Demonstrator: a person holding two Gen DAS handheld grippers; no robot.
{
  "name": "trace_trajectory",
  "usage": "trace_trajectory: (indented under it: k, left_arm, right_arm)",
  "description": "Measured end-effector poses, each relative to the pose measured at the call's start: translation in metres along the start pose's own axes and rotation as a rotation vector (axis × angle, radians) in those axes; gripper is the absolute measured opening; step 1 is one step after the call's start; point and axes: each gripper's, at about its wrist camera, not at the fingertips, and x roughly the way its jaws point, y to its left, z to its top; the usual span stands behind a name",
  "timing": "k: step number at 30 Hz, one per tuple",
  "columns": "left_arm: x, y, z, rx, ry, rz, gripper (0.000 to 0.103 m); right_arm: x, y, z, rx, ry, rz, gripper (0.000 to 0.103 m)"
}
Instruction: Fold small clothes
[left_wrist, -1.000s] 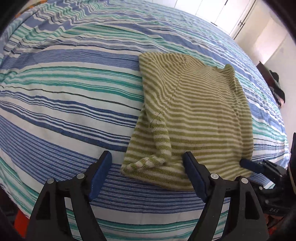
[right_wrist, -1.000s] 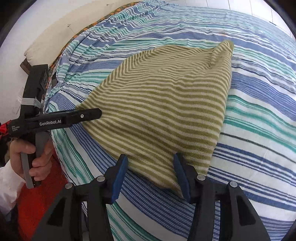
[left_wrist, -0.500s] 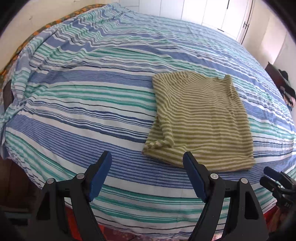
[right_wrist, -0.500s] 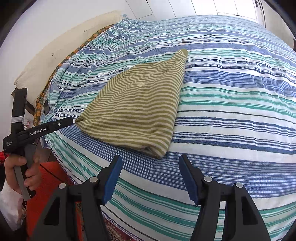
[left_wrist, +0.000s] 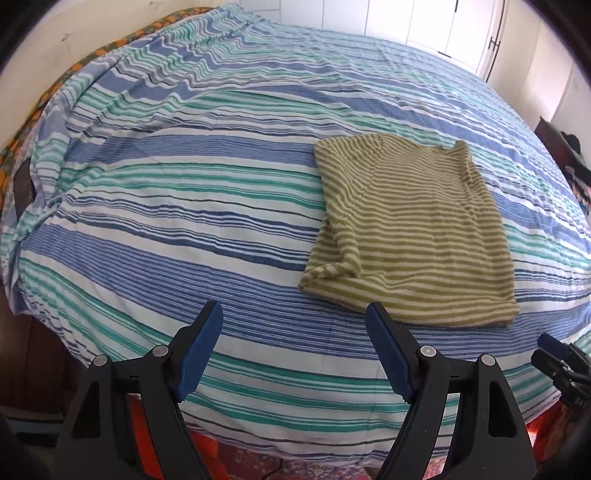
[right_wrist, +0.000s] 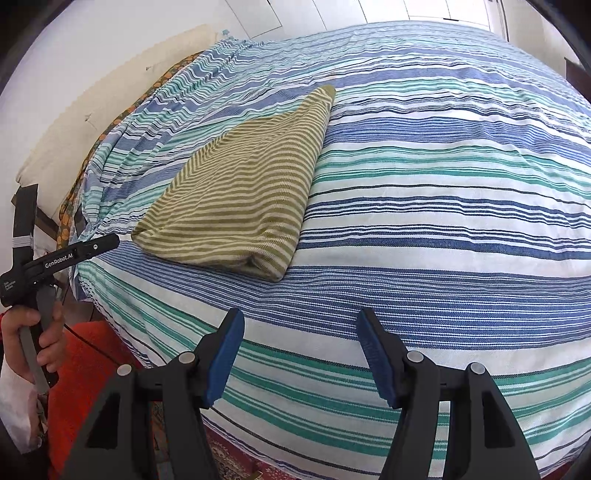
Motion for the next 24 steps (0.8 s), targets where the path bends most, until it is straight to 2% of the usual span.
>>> trace_trajectory:
  k: [8,12,16,20,24]
  left_arm:
    - [0.011,0.021,-0.011,-0.077,0.04,-0.096,0.081]
    - [0.007,0.028,-0.018,-0.118,-0.002,-0.131,0.082]
    - [0.007,0.036,-0.028,-0.162,-0.053,-0.106,0.085]
    - [0.014,0.041,-0.037,-0.184,-0.038,-0.115,0.085]
    - [0.016,0.045,-0.04,-0.196,-0.031,-0.114,0.085]
  right_arm:
    - [0.005,-0.002,-0.004,0.005,0.003,0.016,0.064]
    - [0.006,-0.004,-0.005,-0.001,0.009,0.011,0.064]
    - [0.004,0.005,-0.007,-0.044,0.01,-0.02,0.065]
    - [0.006,0.015,-0.013,-0.102,0.022,-0.056,0.075]
    - [0.012,0.019,-0.02,-0.12,0.035,-0.078,0.081]
